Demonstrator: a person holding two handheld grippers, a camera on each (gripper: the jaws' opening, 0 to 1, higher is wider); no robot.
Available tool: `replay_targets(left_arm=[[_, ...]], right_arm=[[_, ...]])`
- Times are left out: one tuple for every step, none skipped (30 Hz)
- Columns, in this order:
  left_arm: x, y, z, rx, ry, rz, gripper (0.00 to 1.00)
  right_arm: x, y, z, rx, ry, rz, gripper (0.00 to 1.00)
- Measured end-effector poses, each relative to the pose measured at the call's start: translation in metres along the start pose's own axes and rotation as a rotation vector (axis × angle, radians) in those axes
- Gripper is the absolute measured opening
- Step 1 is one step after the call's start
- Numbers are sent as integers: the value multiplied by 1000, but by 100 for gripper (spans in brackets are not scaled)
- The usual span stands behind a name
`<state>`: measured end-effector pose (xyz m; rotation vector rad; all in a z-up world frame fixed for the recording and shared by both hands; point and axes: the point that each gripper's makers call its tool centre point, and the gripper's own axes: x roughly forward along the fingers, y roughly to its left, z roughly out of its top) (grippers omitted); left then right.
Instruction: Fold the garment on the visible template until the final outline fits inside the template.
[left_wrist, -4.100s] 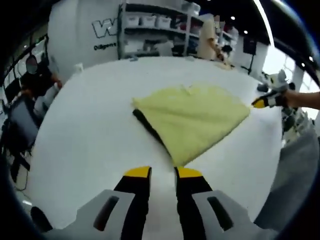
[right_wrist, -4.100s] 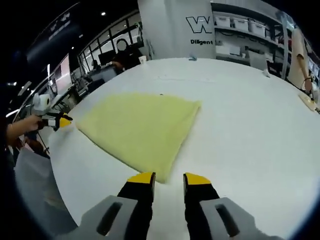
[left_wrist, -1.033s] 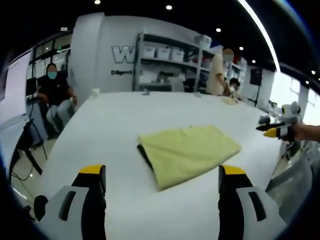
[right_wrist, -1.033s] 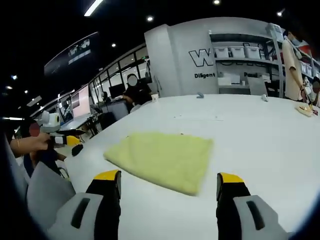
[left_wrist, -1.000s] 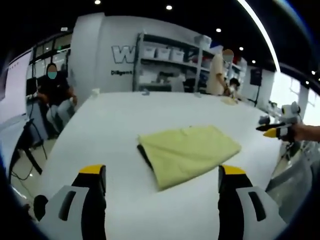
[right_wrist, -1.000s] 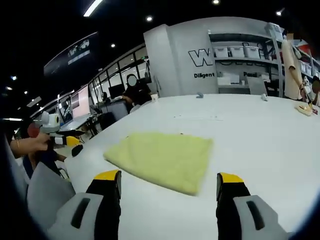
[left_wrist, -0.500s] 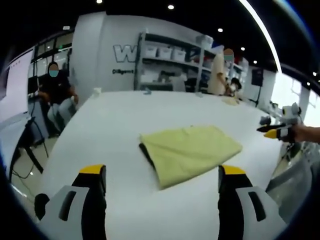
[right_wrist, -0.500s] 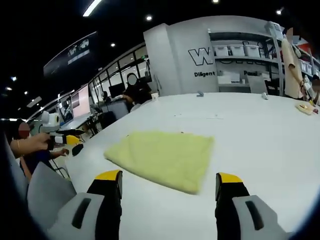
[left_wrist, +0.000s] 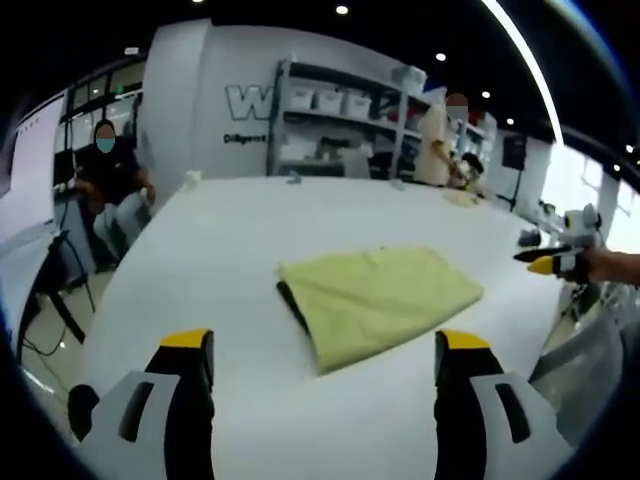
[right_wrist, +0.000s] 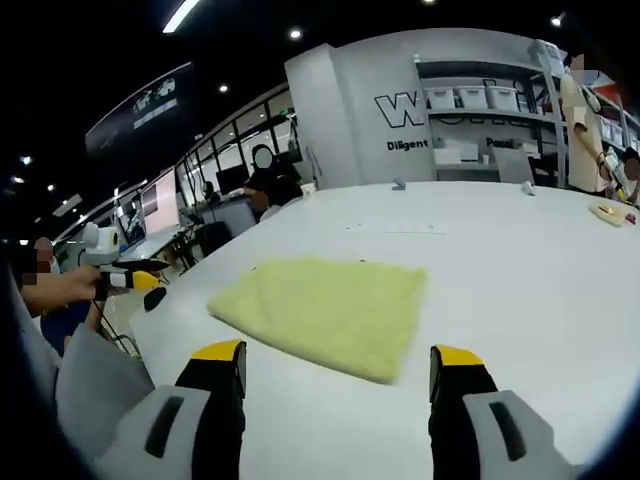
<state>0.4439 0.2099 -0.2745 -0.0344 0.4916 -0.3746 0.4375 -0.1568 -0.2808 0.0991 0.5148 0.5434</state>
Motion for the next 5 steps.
replay_targets(left_arm=[[0,-1,0,0,1,-2,86],[0,-1,0,0,1,-2,86],[1,-1,0,-1,0,-3,86],[0,-3,1,-2,2,-3,86],[0,-4,1,-3,1,-3,86]], right_arm=[[1,0,-2,1,3,2,73],[1,0,-2,1,5,3,72],[1,1,-3,2,9,7,72],[1,2,-4,1,11,8,72],[1,3,-4,2,12,10,72]])
